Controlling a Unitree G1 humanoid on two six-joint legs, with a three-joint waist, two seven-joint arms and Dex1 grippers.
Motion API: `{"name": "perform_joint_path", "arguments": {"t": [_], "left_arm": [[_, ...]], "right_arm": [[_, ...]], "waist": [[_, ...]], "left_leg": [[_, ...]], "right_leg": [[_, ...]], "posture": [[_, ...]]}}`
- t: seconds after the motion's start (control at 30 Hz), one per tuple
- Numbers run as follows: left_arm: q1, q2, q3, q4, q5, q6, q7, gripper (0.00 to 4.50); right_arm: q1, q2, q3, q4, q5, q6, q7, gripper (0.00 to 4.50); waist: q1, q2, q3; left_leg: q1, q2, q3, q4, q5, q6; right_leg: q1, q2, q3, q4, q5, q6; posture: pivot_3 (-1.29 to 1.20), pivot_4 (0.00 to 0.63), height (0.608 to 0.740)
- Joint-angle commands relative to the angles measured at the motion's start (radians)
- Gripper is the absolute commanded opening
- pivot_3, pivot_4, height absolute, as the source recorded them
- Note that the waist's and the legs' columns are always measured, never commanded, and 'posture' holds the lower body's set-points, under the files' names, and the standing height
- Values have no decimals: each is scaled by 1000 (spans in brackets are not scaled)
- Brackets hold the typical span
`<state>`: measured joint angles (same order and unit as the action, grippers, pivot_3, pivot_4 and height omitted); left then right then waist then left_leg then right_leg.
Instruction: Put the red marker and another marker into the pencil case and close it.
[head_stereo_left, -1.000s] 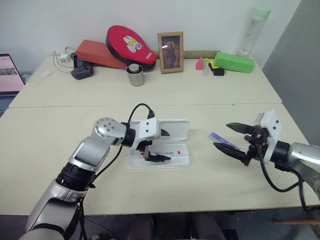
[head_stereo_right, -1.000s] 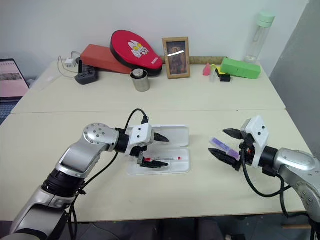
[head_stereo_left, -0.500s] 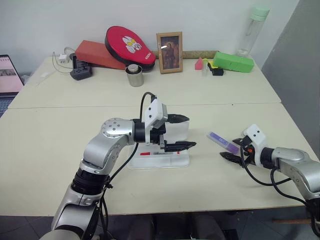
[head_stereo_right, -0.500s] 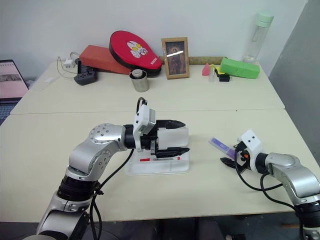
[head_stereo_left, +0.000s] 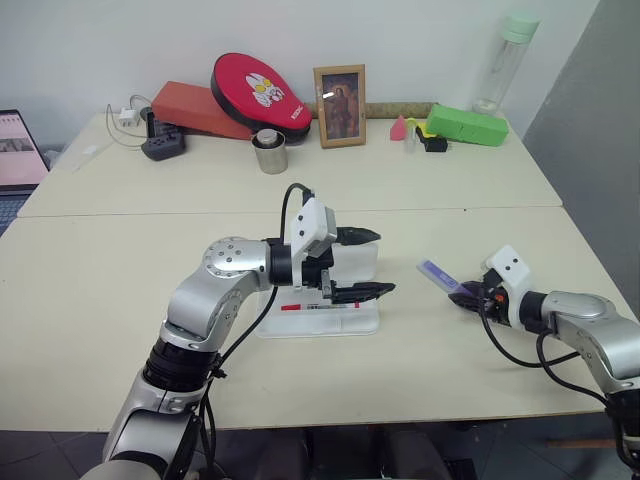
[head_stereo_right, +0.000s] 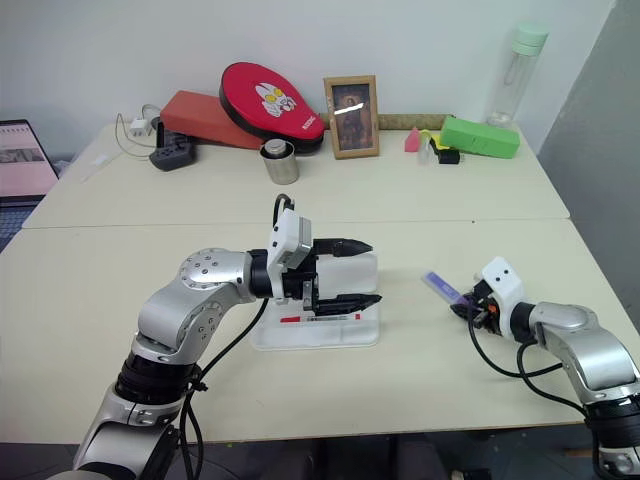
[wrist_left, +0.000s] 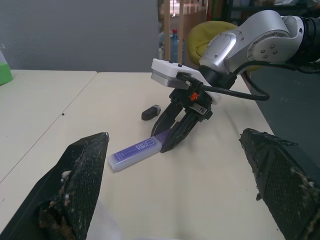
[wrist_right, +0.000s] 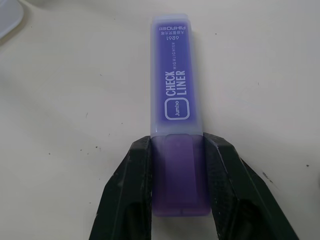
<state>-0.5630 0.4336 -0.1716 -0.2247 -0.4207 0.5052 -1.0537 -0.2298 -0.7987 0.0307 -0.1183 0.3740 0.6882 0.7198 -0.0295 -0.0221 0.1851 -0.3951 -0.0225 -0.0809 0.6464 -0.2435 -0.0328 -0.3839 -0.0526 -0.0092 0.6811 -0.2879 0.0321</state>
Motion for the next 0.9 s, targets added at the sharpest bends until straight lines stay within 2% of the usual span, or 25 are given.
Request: {"name": "perform_joint_path", "arguments": {"t": [0.03,0.23,0.4,0.47,0.5,0.63,0.77,0.9], "left_arm": [[-21,8,-5,-10,0,-27,-6,4500],[49,146,59,-69,-33,5,-53,4500],[158,291,176,-148,-134,81,-95,4500],[240,373,302,-176,-219,140,-123,4500],[294,419,352,-182,-221,140,-142,4500],[461,533,469,-189,-214,111,-201,4500],[588,588,564,-186,-199,82,-239,4500],[645,601,625,-189,-205,88,-226,4500]], "right_arm": [[4,-4,-27,-57,4,5,15,1084],[54,-78,-119,-311,133,-7,154,1084],[-2,-84,-75,-451,184,35,174,1084],[-94,-33,92,-481,131,55,172,1084],[-154,15,185,-469,94,64,163,1084],[-318,151,411,-344,-46,62,138,1084],[-420,244,500,-239,-110,49,148,1084],[-484,303,557,-157,-162,22,175,1084]], "waist": [[0,0,0],[-3,1,0],[-3,1,0],[-6,0,0],[-10,0,0],[-18,1,1],[2,0,1],[6,0,1]], "left_leg": [[0,0,0,0,0,0],[-1,0,-1,-1,0,0],[0,1,-3,-1,0,0],[0,1,-3,-1,0,0],[0,2,-2,-1,0,0],[2,3,-4,-2,0,0],[-1,1,-3,-2,0,0],[-3,0,-5,-1,0,0]], "right_leg": [[0,0,0,0,0,0],[-2,0,1,0,0,0],[-1,1,1,0,0,0],[-1,0,0,0,0,0],[-2,0,1,0,0,0],[-2,0,1,0,-1,-2],[-4,0,1,0,-1,-2],[-5,-2,0,-1,-1,-1]], "posture": [[0,150,740],[0,150,740],[0,150,740],[0,150,740],[0,150,740],[0,150,740],[0,150,740],[0,150,740]]}}
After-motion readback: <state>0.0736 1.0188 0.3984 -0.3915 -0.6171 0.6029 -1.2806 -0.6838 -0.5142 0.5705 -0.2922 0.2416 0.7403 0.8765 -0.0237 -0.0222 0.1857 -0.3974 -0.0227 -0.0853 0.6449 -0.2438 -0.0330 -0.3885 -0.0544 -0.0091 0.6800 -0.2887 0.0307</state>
